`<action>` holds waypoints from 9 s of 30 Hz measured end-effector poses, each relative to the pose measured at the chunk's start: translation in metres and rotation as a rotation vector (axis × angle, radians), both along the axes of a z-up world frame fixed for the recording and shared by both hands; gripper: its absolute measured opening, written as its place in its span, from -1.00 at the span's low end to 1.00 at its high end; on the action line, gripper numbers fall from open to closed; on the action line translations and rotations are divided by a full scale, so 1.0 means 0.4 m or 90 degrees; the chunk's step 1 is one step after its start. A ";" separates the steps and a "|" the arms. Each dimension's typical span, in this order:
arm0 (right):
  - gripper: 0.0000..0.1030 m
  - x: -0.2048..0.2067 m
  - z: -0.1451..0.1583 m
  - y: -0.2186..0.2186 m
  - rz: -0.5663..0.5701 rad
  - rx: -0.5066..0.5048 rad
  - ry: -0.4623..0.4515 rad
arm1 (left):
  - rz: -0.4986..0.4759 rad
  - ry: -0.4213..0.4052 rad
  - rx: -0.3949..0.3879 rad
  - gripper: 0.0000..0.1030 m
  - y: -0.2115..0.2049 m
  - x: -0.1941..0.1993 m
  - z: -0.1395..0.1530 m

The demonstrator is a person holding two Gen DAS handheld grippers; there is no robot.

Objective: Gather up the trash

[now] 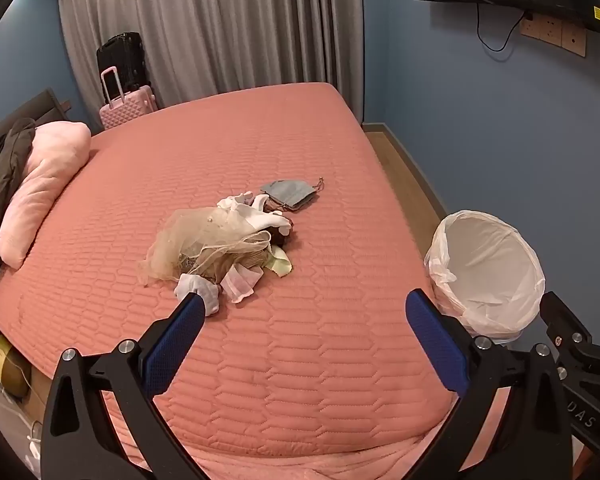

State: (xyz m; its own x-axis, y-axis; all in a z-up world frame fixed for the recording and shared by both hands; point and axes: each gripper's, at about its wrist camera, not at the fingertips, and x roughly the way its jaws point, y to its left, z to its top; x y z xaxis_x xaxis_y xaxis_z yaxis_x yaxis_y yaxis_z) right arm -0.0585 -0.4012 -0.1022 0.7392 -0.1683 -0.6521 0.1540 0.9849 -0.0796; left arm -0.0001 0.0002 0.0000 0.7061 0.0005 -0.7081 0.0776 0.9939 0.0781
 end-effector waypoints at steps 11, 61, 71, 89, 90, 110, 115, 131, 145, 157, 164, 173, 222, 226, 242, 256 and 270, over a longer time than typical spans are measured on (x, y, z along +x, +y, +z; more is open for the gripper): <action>0.87 -0.002 0.021 -0.004 -0.003 -0.004 -0.003 | -0.003 -0.009 0.005 0.87 -0.021 -0.007 0.005; 0.87 0.010 0.054 -0.022 -0.002 -0.005 -0.012 | -0.013 -0.022 0.000 0.87 -0.014 -0.014 0.023; 0.87 0.011 0.058 -0.020 -0.001 -0.005 -0.014 | -0.008 -0.023 -0.003 0.87 -0.010 -0.016 0.021; 0.87 0.008 0.060 -0.016 -0.002 -0.008 -0.016 | -0.010 -0.027 -0.002 0.87 -0.010 -0.019 0.020; 0.87 0.008 0.059 -0.016 -0.001 -0.007 -0.016 | -0.010 -0.026 -0.002 0.87 -0.011 -0.018 0.020; 0.87 0.006 0.060 -0.014 -0.001 -0.008 -0.018 | -0.010 -0.027 -0.003 0.87 -0.009 -0.021 0.021; 0.87 0.008 0.063 -0.016 -0.001 -0.008 -0.018 | -0.010 -0.028 -0.004 0.87 -0.008 -0.021 0.022; 0.87 0.003 0.073 -0.007 0.002 -0.011 -0.024 | -0.010 -0.033 -0.014 0.87 0.004 -0.023 0.026; 0.87 0.020 0.079 0.063 0.004 -0.012 -0.054 | 0.015 -0.035 -0.034 0.87 0.100 0.012 0.014; 0.87 0.082 0.026 0.196 0.056 0.008 -0.049 | 0.096 0.002 -0.065 0.87 0.298 0.080 -0.080; 0.87 0.143 -0.026 0.298 0.108 0.030 -0.023 | 0.102 0.042 -0.075 0.86 0.391 0.134 -0.168; 0.87 0.235 -0.117 0.435 0.170 0.052 0.024 | 0.118 0.104 -0.167 0.86 0.492 0.232 -0.281; -0.80 0.342 0.001 0.519 0.305 0.211 -0.009 | -0.021 0.039 -0.268 -0.32 0.473 0.229 -0.095; -0.80 0.297 0.110 0.433 0.292 0.221 -0.067 | -0.059 0.003 -0.260 -0.32 0.407 0.210 -0.025; -0.80 0.137 0.353 0.109 0.192 0.198 -0.219 | -0.241 -0.111 -0.239 -0.31 0.111 0.135 0.173; -0.80 0.114 0.238 -0.152 0.066 0.211 -0.191 | -0.348 -0.076 -0.225 -0.30 -0.128 0.136 0.171; -0.79 0.176 0.086 -0.316 -0.011 0.231 -0.131 | -0.409 0.004 -0.202 -0.24 -0.314 0.200 0.089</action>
State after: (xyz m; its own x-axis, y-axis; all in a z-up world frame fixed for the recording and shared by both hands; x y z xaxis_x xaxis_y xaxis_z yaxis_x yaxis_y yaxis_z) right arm 0.0120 -0.5276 -0.0680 0.8597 0.0314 -0.5098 0.1474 0.9404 0.3066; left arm 0.0797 -0.1255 0.0357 0.4935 -0.6206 -0.6094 0.6552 0.7260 -0.2088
